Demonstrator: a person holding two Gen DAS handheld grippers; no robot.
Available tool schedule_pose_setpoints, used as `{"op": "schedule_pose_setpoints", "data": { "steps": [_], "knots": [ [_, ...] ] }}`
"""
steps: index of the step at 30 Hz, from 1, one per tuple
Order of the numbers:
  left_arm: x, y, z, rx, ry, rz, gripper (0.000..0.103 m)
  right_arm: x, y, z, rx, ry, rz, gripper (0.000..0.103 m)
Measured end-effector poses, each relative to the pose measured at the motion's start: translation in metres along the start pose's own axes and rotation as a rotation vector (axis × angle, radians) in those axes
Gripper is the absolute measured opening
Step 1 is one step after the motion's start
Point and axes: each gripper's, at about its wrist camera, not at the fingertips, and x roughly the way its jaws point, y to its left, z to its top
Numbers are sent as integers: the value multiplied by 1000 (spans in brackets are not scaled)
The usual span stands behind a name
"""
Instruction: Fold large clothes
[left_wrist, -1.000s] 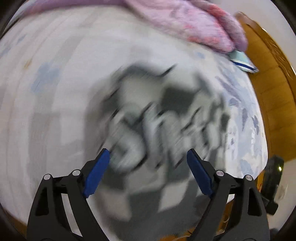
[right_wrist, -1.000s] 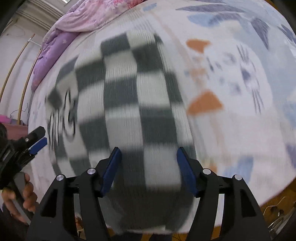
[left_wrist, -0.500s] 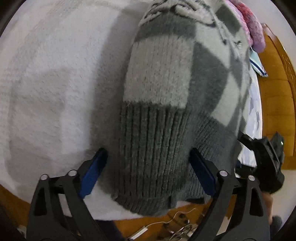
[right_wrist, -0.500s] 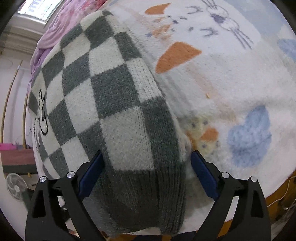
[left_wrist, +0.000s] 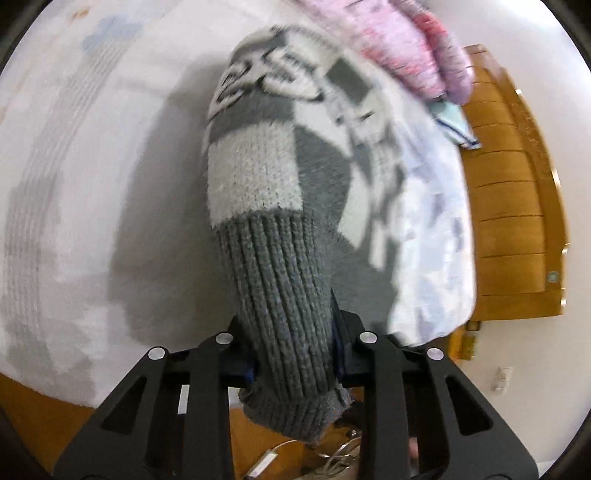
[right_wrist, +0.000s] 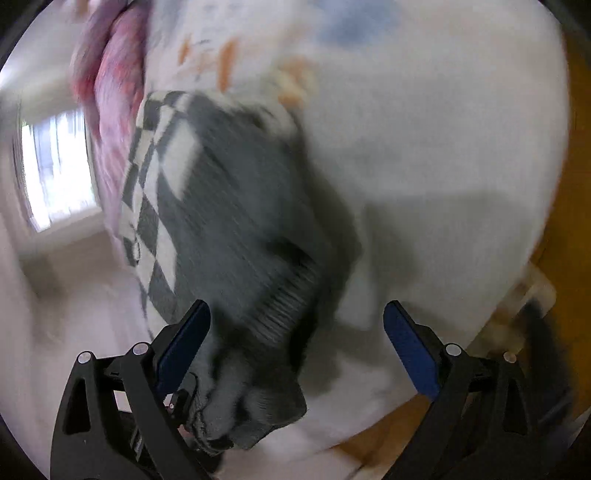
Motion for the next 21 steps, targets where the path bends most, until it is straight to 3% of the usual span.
{"op": "schedule_pose_setpoints", "data": {
  "steps": [1, 5, 11, 12, 14, 16, 21],
  "knots": [
    [-4, -6, 4, 1, -1, -13, 28, 1, -5, -4, 48, -6, 70, 91],
    [-9, -22, 12, 1, 13, -33, 28, 14, -12, -10, 172, -23, 216, 92],
    [-8, -18, 10, -25, 29, -37, 28, 50, -1, -1, 213, -45, 284, 92],
    [-12, -14, 12, -28, 31, -36, 28, 52, 3, 4, 203, -47, 289, 88],
    [-14, -13, 15, -27, 39, -31, 28, 55, 18, -1, 126, -47, 271, 53],
    [-17, -15, 19, -20, 37, -28, 28, 44, 45, -5, -3, -46, 208, 37],
    [-51, -28, 42, 27, -26, -31, 28, 26, 118, -29, -227, -27, 171, 33]
  ]
}}
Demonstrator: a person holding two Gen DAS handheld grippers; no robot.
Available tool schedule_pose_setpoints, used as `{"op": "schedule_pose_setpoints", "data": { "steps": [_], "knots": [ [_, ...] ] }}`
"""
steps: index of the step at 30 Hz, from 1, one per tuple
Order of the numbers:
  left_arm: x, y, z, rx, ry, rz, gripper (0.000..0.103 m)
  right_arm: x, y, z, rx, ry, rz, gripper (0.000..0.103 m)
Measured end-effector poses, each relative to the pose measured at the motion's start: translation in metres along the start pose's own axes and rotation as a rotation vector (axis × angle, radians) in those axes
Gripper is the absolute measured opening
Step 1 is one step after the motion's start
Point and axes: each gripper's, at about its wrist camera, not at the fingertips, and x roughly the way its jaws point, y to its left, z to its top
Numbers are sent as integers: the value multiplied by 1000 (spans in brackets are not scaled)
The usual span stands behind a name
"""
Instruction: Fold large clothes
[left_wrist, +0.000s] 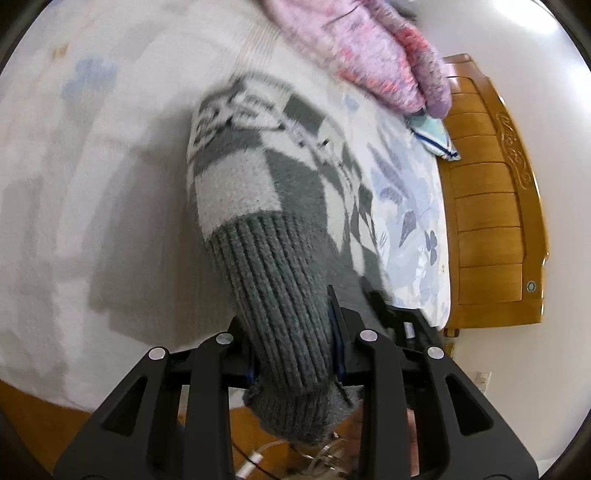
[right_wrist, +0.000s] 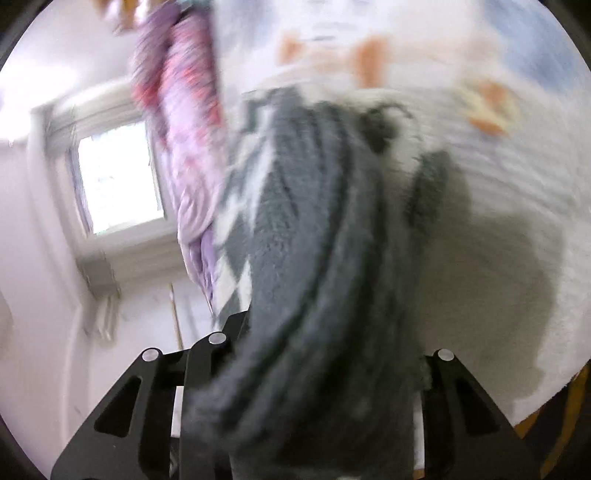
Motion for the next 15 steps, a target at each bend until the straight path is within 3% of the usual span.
{"op": "schedule_pose_setpoints", "data": {
  "steps": [9, 15],
  "knots": [
    [-96, 11, 66, 62, -178, -37, 28, 49, 153, -63, -335, 78, 103, 32],
    [-182, 73, 117, 35, -291, -80, 28, 130, 221, -151, -457, 163, 145, 32]
  ]
}}
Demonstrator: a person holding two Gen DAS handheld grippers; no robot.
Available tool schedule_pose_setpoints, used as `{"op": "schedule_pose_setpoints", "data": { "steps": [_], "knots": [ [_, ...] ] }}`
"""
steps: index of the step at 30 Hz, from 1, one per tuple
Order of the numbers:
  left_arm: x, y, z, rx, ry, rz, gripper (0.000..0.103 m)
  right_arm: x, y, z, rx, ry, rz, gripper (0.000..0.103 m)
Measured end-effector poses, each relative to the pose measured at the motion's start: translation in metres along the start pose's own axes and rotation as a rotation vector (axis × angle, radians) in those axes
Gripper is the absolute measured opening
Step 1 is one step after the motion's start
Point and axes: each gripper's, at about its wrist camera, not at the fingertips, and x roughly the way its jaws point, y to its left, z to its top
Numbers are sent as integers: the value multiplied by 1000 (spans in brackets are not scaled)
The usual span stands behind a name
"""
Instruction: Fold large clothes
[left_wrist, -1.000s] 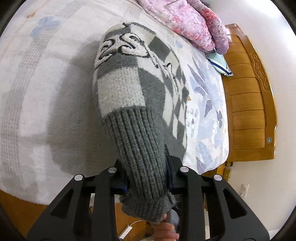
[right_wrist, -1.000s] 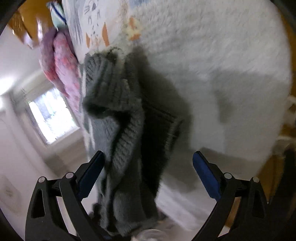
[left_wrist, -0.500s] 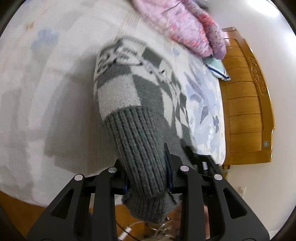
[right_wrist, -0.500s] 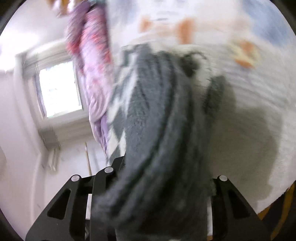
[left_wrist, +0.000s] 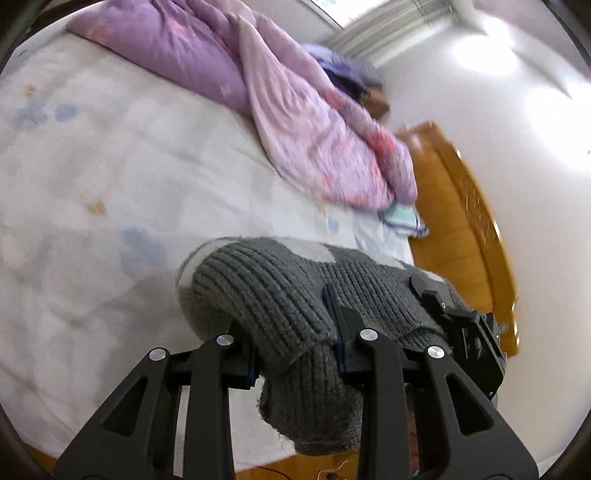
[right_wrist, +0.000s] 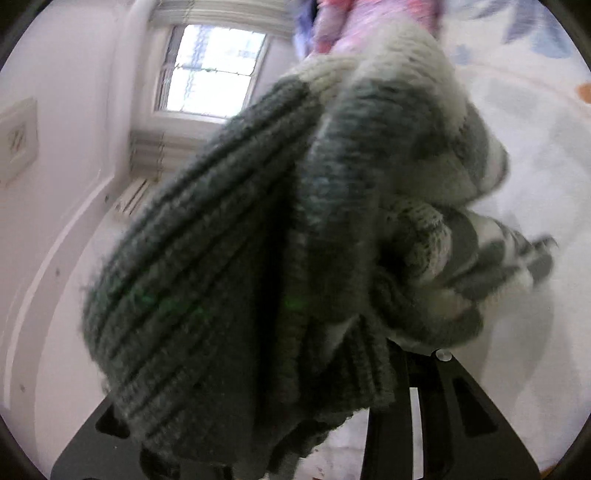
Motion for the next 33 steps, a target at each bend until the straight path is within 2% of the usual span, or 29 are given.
{"op": "schedule_pose_setpoints", "data": {
  "steps": [2, 5, 7, 11, 13, 14, 16, 19, 20, 22, 24, 26, 28, 29, 30, 31, 32, 33],
  "knots": [
    [-22, 29, 23, -6, -22, 12, 28, 43, 20, -21, -17, 29, 17, 32],
    [-68, 85, 75, 2, -67, 64, 28, 124, 51, -55, -46, 82, 56, 32],
    [-93, 111, 103, 26, -110, 98, 28, 190, 73, -77, -57, 103, 121, 32],
    [-151, 168, 177, 149, -252, 160, 28, 300, 116, -116, -136, 117, 247, 31],
    [-166, 196, 199, 205, -309, 175, 28, 339, 119, -140, -142, 126, 286, 31],
    [-170, 209, 204, 222, -324, 185, 28, 360, 116, -155, -147, 130, 277, 31],
    [-167, 246, 210, 241, -307, 262, 28, 393, 97, -185, -133, 170, 213, 31],
    [-143, 314, 198, 203, -188, 388, 28, 437, 38, -244, -4, 258, 60, 31],
    [-132, 344, 185, 157, -137, 427, 28, 447, 19, -266, 17, 286, -5, 31],
    [-117, 384, 165, 84, -62, 463, 29, 457, -12, -303, 80, 326, -107, 31],
    [-110, 408, 141, 65, -30, 506, 30, 456, -36, -335, 104, 340, -198, 31],
    [-103, 427, 121, 11, -1, 539, 32, 454, -56, -351, 144, 342, -262, 33],
    [-103, 433, 110, -19, 0, 589, 44, 457, -59, -355, 116, 345, -304, 39],
    [-104, 435, 108, -27, -12, 608, 45, 459, -57, -344, 98, 349, -318, 41],
    [-104, 435, 107, -31, -13, 633, 54, 462, -55, -340, 66, 356, -341, 43],
    [-102, 433, 107, -26, -3, 682, 69, 463, -52, -336, 42, 364, -369, 52],
    [-102, 429, 108, -19, -3, 738, 78, 460, -49, -335, 7, 372, -413, 63],
    [-102, 425, 108, -17, -3, 790, 89, 459, -45, -315, -30, 373, -445, 68]
  ]
}}
